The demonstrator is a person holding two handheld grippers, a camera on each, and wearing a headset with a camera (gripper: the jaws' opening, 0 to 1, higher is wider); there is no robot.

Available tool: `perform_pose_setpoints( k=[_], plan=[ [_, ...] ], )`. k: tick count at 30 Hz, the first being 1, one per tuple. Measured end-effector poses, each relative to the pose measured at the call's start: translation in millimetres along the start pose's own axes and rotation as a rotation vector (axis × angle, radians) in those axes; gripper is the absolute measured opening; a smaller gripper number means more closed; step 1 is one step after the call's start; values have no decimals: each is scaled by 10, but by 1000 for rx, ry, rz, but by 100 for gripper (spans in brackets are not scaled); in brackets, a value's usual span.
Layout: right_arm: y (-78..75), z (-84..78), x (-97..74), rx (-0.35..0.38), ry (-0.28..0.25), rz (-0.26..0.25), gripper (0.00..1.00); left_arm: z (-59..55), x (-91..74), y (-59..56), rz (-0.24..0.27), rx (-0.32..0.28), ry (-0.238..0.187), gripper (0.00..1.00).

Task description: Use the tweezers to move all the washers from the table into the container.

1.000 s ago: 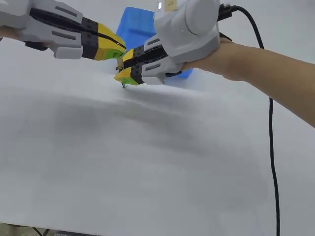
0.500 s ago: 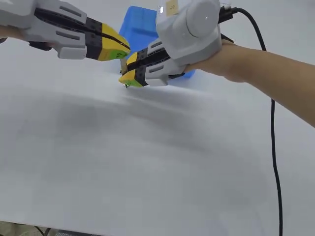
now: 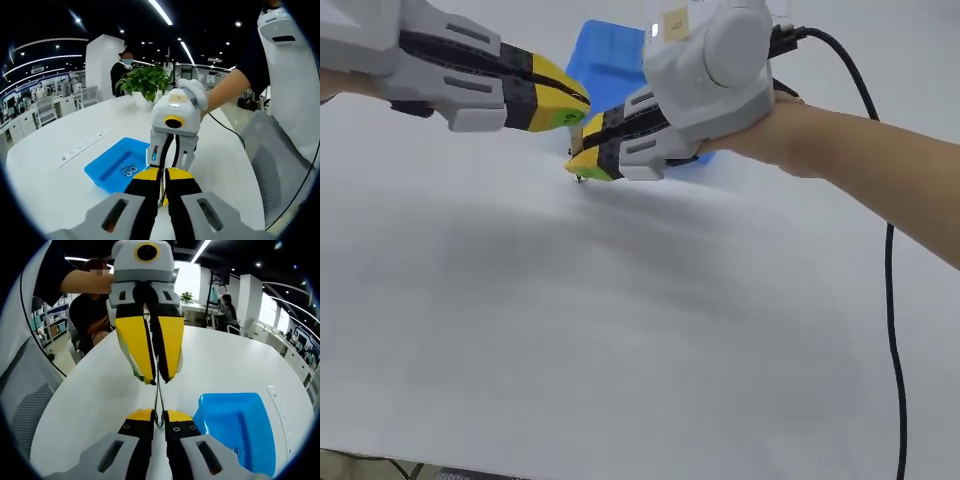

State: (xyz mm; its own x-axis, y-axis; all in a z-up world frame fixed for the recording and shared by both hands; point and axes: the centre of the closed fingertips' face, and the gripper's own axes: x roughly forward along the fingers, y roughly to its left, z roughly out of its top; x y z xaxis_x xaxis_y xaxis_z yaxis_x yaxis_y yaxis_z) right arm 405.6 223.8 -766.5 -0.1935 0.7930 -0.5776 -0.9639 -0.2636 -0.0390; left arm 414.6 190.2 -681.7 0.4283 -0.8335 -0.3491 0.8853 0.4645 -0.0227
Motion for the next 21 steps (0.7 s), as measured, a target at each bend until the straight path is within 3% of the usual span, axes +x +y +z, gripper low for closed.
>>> perform_pose_setpoints(
  k=[4, 7, 15, 21],
  plan=[
    [-8, 96, -106, 20, -26, -24, 9, 65, -89, 19, 46, 2, -34, 14],
    [-36, 111, -152, 22, -33, -38, 9, 149, -162, 12, 79, -19, -84, 19],
    [-68, 271, -410, 29, -63, -84, 9, 206, -278, -1, 169, -40, -143, 28],
    [-66, 383, -589, 15, -77, -113, 9, 208, -284, -73, 209, 2, -134, 42]
  ],
)
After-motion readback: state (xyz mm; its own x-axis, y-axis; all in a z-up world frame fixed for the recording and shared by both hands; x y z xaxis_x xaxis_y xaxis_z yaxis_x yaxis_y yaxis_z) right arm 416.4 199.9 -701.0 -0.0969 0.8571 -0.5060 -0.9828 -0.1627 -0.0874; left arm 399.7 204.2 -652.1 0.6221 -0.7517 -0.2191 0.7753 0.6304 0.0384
